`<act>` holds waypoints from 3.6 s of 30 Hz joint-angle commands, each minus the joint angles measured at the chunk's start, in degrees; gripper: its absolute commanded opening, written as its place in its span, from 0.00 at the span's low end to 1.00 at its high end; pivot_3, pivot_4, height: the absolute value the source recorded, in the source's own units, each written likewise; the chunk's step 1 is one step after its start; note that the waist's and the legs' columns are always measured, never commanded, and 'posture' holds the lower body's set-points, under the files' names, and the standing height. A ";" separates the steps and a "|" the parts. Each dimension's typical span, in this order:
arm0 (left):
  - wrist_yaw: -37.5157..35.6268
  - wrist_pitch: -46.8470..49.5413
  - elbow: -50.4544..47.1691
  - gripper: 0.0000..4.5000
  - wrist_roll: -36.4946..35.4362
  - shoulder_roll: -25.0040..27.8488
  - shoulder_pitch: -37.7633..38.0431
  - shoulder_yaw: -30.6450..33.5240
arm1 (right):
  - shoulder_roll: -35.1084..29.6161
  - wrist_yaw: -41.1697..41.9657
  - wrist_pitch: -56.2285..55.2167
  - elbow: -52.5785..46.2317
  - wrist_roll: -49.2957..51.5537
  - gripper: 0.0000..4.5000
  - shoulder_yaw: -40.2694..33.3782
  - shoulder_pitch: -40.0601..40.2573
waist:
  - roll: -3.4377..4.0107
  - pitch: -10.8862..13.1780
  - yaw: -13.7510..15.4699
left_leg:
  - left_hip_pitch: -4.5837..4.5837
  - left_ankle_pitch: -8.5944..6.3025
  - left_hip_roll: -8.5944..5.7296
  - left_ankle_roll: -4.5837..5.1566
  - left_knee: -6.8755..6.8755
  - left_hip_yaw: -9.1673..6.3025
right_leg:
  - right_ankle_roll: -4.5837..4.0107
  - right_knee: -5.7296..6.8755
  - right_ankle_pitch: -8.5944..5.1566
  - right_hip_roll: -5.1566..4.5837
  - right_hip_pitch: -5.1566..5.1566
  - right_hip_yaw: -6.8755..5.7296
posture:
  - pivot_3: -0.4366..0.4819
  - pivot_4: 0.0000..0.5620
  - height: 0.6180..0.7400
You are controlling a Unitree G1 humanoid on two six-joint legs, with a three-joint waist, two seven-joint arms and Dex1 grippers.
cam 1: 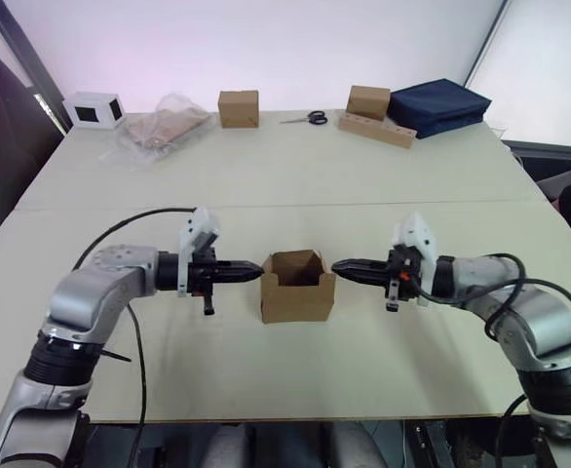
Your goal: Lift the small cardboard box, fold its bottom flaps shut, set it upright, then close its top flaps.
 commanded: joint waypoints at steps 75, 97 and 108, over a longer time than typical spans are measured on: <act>-6.99 -11.18 24.85 0.00 8.11 1.05 -15.32 -0.91 | -3.62 -3.16 13.77 -16.89 11.83 0.00 -4.52 0.98 | 0.02 0.03 0.09 | 0.03 0.00 0.00 0.01 -0.04 -0.03 | 0.00 -0.12 0.00 0.02 0.08 -0.06 | 0.48 0.27 1.00; -17.68 -41.50 74.75 0.00 28.63 -20.56 -33.95 -9.35 | -2.13 -17.66 18.57 -24.77 7.19 0.00 4.93 -0.57 | -0.06 0.07 -0.01 | -0.04 -0.03 -0.03 0.06 -0.02 -0.05 | 0.01 -0.24 0.00 0.02 0.09 -0.12 | 0.48 0.27 1.00; -19.61 -42.92 75.19 0.00 30.08 -22.02 -34.44 -7.23 | -0.07 -19.61 18.83 -23.25 5.20 0.00 7.22 -0.70 | -0.06 0.07 -0.06 | -0.04 -0.04 -0.03 0.07 -0.02 -0.06 | 0.01 -0.23 0.00 0.02 0.09 -0.12 | 0.48 0.27 1.00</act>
